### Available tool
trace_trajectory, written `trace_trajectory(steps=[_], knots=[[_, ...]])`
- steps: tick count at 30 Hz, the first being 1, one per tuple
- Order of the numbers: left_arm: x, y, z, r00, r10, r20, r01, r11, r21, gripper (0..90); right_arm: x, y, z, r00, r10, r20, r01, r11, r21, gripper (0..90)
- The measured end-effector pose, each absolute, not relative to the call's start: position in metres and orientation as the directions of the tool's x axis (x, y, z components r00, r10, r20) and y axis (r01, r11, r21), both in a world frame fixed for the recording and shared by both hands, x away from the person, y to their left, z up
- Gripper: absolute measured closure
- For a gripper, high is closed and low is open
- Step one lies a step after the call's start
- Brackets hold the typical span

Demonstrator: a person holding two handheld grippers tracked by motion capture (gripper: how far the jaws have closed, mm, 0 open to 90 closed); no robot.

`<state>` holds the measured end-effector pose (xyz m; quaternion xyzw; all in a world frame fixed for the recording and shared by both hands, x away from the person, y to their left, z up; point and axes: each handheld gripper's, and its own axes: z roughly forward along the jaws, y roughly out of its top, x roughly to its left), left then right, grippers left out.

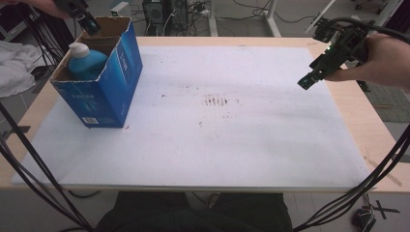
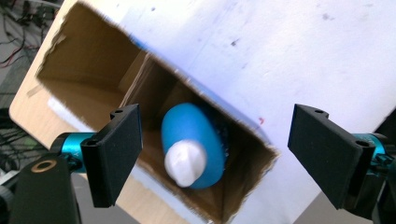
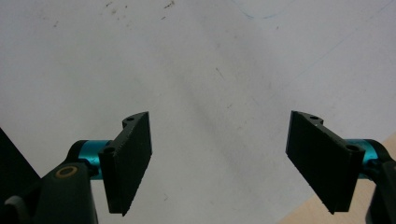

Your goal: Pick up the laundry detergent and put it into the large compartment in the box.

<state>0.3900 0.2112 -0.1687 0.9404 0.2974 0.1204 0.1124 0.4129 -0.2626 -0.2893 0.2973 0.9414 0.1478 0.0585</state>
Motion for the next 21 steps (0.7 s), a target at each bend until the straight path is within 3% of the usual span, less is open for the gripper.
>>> trace_trajectory(steps=[21], knots=[[0.396,0.140,-0.157,0.864,0.479,0.154,0.421,-0.856,0.300,17.9,0.411,-0.265,-0.284,-0.810,0.585,-0.025,0.549,0.773,0.318,22.0]])
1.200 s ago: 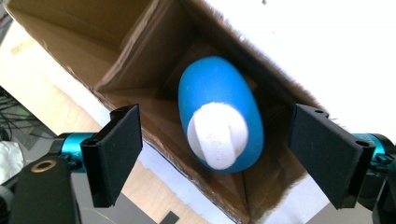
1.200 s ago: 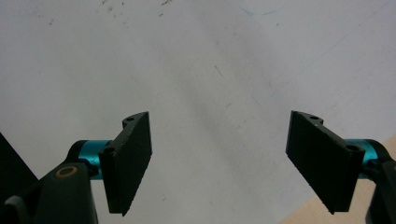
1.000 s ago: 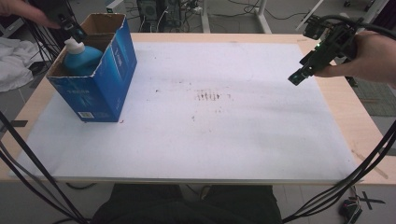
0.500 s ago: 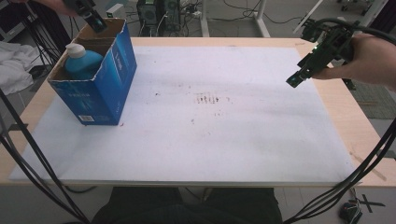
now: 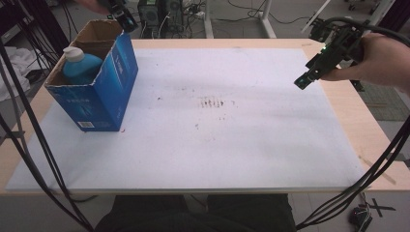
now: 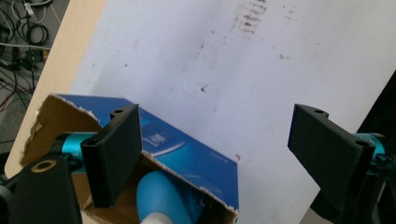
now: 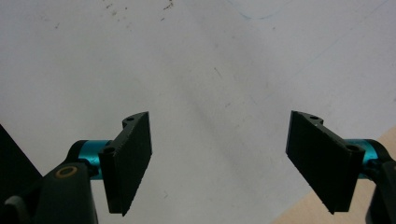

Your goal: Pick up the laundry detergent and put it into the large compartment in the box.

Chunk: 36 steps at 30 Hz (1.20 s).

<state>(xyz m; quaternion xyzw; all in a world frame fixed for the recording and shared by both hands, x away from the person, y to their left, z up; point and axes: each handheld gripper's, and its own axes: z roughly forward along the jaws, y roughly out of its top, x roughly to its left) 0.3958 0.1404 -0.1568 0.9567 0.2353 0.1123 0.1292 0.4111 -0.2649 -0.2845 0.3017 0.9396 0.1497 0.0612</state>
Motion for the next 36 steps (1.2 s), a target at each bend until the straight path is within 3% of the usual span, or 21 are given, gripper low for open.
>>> trace_trajectory(steps=[17,36], knots=[[0.400,0.095,-0.164,0.902,0.409,0.137,0.355,-0.884,0.304,17.9,0.411,-0.266,-0.284,-0.809,0.587,-0.027,0.549,0.771,0.323,22.0],[0.402,0.085,-0.165,0.911,0.390,0.137,0.337,-0.893,0.300,17.9,0.412,-0.269,-0.284,-0.806,0.591,-0.025,0.553,0.768,0.322,21.9]])
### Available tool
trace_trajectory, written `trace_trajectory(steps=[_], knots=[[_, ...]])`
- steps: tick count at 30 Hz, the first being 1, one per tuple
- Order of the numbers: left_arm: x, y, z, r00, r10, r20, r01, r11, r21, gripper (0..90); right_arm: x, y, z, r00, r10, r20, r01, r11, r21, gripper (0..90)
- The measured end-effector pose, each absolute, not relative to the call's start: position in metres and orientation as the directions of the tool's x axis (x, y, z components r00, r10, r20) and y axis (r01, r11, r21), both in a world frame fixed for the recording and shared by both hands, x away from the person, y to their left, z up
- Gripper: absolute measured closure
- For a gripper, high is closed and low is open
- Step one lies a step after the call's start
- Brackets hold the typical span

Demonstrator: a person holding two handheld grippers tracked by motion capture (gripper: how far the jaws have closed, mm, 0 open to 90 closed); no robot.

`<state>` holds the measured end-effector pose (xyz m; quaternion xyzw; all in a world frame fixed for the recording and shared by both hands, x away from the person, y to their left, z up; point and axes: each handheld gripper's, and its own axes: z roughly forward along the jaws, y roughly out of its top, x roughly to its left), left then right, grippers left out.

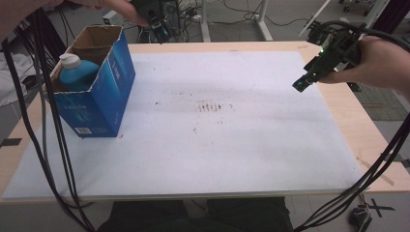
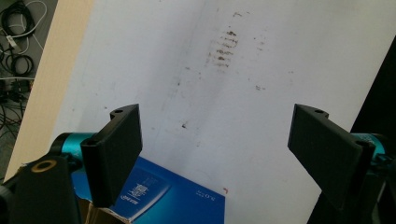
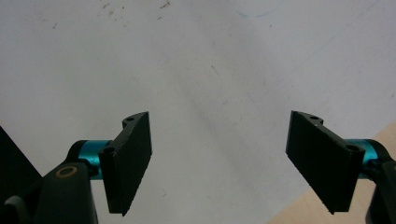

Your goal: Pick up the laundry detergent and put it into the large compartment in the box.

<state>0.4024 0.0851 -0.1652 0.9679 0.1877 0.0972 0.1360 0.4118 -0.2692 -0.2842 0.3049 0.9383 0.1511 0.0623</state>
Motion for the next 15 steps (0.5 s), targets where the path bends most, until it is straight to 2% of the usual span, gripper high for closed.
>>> trace_trajectory(steps=[15], knots=[[0.4011,0.0850,-0.1642,0.910,0.391,0.139,0.338,-0.892,0.300,17.9,0.4106,-0.2700,-0.2837,-0.807,0.590,-0.025,0.553,0.769,0.322,22.0]])
